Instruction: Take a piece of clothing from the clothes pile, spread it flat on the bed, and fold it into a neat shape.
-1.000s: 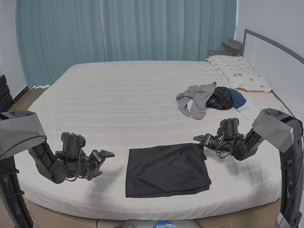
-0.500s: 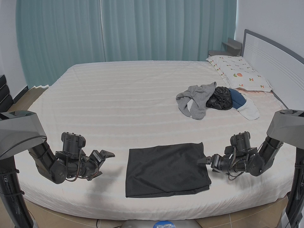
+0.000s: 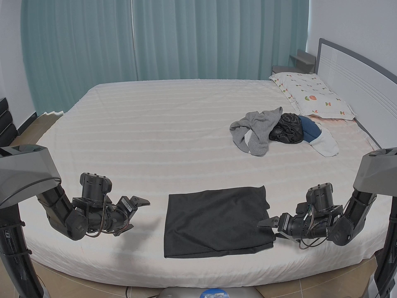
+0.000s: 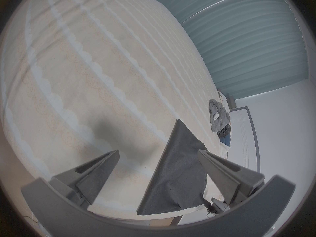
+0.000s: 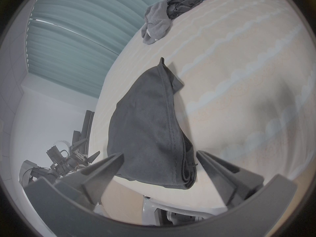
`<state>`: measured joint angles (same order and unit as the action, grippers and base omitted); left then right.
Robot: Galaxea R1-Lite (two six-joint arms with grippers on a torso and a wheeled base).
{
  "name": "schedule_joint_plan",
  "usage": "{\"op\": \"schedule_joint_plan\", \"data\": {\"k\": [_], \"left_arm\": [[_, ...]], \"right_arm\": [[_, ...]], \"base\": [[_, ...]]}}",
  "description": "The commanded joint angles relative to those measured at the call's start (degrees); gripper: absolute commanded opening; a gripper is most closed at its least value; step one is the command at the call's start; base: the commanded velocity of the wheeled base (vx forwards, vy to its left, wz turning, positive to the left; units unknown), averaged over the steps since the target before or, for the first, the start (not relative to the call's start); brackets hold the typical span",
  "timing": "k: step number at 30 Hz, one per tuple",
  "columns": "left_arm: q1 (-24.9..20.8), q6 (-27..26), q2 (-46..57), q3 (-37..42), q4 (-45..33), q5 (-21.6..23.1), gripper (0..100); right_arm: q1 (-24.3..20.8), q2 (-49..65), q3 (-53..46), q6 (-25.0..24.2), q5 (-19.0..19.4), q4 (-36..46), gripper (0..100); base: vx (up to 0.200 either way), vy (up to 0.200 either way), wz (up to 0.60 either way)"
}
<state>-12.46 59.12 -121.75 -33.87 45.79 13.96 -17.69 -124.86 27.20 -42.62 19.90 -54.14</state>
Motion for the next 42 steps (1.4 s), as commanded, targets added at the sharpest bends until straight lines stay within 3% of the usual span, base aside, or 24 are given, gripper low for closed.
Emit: {"op": "schedule_joint_plan", "data": {"k": [1, 11, 26, 27, 34, 42], "left_arm": [[0.0, 0.0, -0.1, -0.1, 0.0, 0.0, 100], [0.0, 0.2, 0.0, -0.3, -0.3, 0.1, 100], [0.1, 0.3, 0.0, -0.4, -0.3, 0.1, 100], [0.1, 0.3, 0.0, -0.5, -0.4, 0.1, 100], [0.0, 0.4, 0.0, -0.5, 0.1, 0.3, 100], [-1.6, 0.5, -0.2, -1.6, -0.3, 0.2, 100]], "right_arm": [[-0.3, -1.7, -0.1, 0.2, -0.2, 0.1, 0], [2.1, 1.5, -2.9, 0.8, -0.6, 0.3, 0], [2.1, 2.4, -5.3, 2.7, -0.6, 0.3, 0], [2.1, 2.2, -5.3, 2.9, -0.6, 0.3, 100], [2.1, 3.0, -4.8, 2.4, -0.3, -0.5, 100], [2.3, 3.0, -3.6, 1.9, -0.4, -2.3, 100]], "base": [[0.0, 0.0, 0.0], [0.0, 0.0, 0.0], [0.0, 0.0, 0.0], [0.0, 0.0, 0.0], [0.0, 0.0, 0.0], [0.0, -0.2, 0.0]]}}
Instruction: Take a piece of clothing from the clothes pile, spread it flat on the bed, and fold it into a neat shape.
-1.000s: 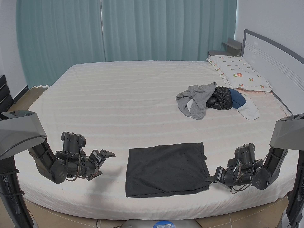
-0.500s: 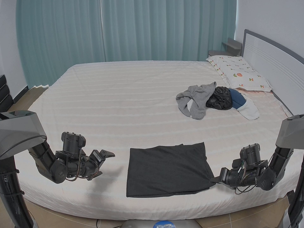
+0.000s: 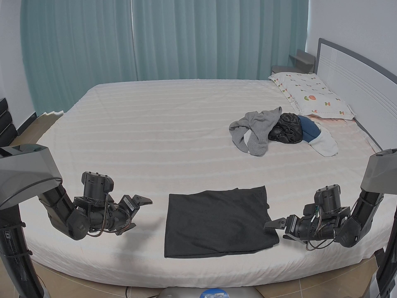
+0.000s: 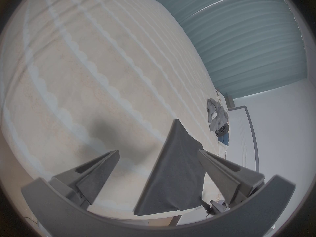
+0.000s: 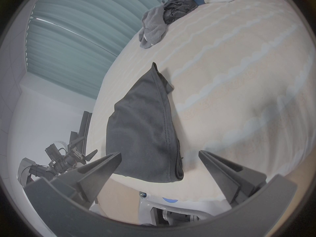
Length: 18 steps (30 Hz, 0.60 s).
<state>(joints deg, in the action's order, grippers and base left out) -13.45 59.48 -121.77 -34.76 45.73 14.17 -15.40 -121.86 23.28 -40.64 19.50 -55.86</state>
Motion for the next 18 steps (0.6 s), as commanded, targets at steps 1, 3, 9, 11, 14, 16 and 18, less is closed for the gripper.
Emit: {"op": "schedule_joint_plan", "data": {"k": [1, 3, 9, 11, 14, 16, 18], "left_arm": [[-0.7, 0.1, -0.4, -1.0, -0.4, 0.0, 100], [-1.0, 0.1, -0.7, -1.5, -0.4, -0.1, 100], [-1.3, -0.2, -2.9, -4.4, 0.0, -0.4, 100], [-1.3, -0.3, -4.6, -8.0, -0.5, -0.9, 100], [-1.1, -0.6, -6.8, -11.7, -0.9, -2.3, 100], [-0.9, -1.3, -8.9, -15.2, -1.7, -4.1, 100], [-1.2, -4.1, -10.9, -17.9, -3.4, -7.0, 100]], "right_arm": [[0.0, -0.1, 0.4, 0.0, 0.0, -1.0, 100], [-0.1, -0.4, 1.1, 0.0, 0.0, -1.9, 100], [-0.7, -1.3, 5.8, -3.3, 0.0, -2.0, 100], [-1.1, -2.8, 8.4, -4.6, -0.1, -1.9, 100], [-1.7, -4.0, 11.3, -4.7, -0.2, -1.0, 100], [-1.7, -4.8, 13.3, -4.8, -0.2, -0.3, 100], [-2.4, -6.1, 15.6, -4.8, -0.3, 0.4, 100]], "base": [[0.0, -0.2, 0.0], [0.0, -0.2, 0.0], [0.0, -0.133, 0.0], [0.0, 0.0, 0.0], [0.0, 0.0, 0.0], [0.0, 0.0, 0.0], [0.0, 0.0, 0.0]]}}
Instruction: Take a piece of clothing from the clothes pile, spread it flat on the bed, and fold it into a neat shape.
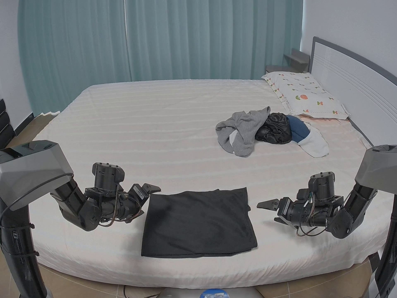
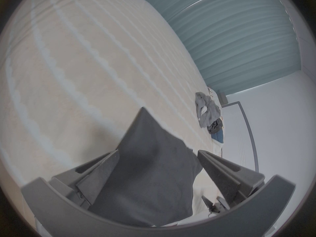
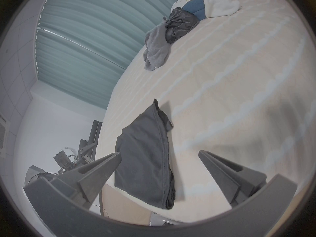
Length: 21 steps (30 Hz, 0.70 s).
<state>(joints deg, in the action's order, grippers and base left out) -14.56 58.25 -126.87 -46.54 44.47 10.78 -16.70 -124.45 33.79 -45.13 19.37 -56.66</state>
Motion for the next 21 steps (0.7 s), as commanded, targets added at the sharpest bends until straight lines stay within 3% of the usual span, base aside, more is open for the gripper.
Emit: {"op": "schedule_joint_plan", "data": {"k": [1, 7, 17, 18, 21], "left_arm": [[-0.2, -4.5, -6.7, -7.2, -2.8, -5.2, 100], [-0.8, -6.3, -10.4, -10.8, -3.2, -11.7, 100], [-0.9, -7.3, -12.8, -14.6, -3.7, -12.2, 100], [-1.0, -7.3, -12.9, -14.9, -4.0, -12.2, 0], [-1.4, -7.3, -13.0, -15.8, -5.3, -12.2, 0]], "right_arm": [[-1.3, -4.0, 6.0, -0.3, -0.2, 1.3, 100], [-1.8, -5.6, 10.5, -0.2, -0.3, 4.2, 100], [-1.6, -9.0, 23.0, -0.1, -3.3, 14.0, 100], [-1.7, -9.8, 24.0, 0.0, -3.5, 14.5, 100], [-1.8, -11.5, 26.7, 0.0, -3.6, 14.9, 100]], "base": [[0.0, 0.0, 0.0], [0.0, 0.0, 0.0], [0.0, 0.0, 0.0], [0.0, 0.0, 0.0], [0.0, 0.0, 0.0]]}}
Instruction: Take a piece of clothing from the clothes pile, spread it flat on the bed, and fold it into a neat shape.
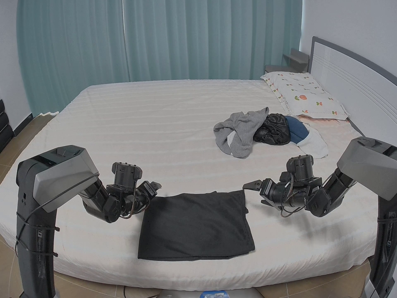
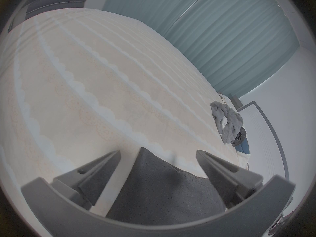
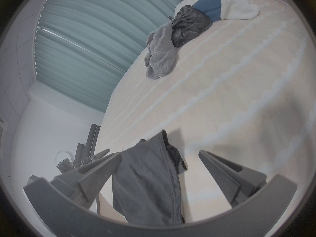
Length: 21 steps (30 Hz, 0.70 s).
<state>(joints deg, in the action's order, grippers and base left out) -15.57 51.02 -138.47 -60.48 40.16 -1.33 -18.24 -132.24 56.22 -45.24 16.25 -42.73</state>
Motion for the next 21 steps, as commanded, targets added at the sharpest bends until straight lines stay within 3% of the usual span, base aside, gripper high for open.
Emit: {"op": "schedule_joint_plan", "data": {"k": [1, 17, 18, 21], "left_arm": [[-0.3, 0.0, -1.4, -1.8, -1.0, -0.1, 0], [-0.7, -0.3, -1.3, -1.4, -0.7, -1.1, 0], [-0.6, -0.3, -1.3, -1.4, -0.7, -1.1, 0], [-0.5, -0.2, -1.3, -1.3, -0.7, -1.0, 0]], "right_arm": [[-0.2, -3.7, 4.2, 0.1, -0.5, 1.0, 100], [-2.5, -12.0, 15.1, 1.2, -2.8, 1.2, 100], [-2.5, -12.3, 15.5, 1.3, -3.2, 1.1, 0], [-2.5, -13.0, 16.2, 1.5, -3.9, 1.2, 0]], "base": [[0.0, 0.0, 0.0], [0.0, 0.0, 0.0], [0.0, 0.0, 0.0], [0.0, 0.0, 0.0]]}}
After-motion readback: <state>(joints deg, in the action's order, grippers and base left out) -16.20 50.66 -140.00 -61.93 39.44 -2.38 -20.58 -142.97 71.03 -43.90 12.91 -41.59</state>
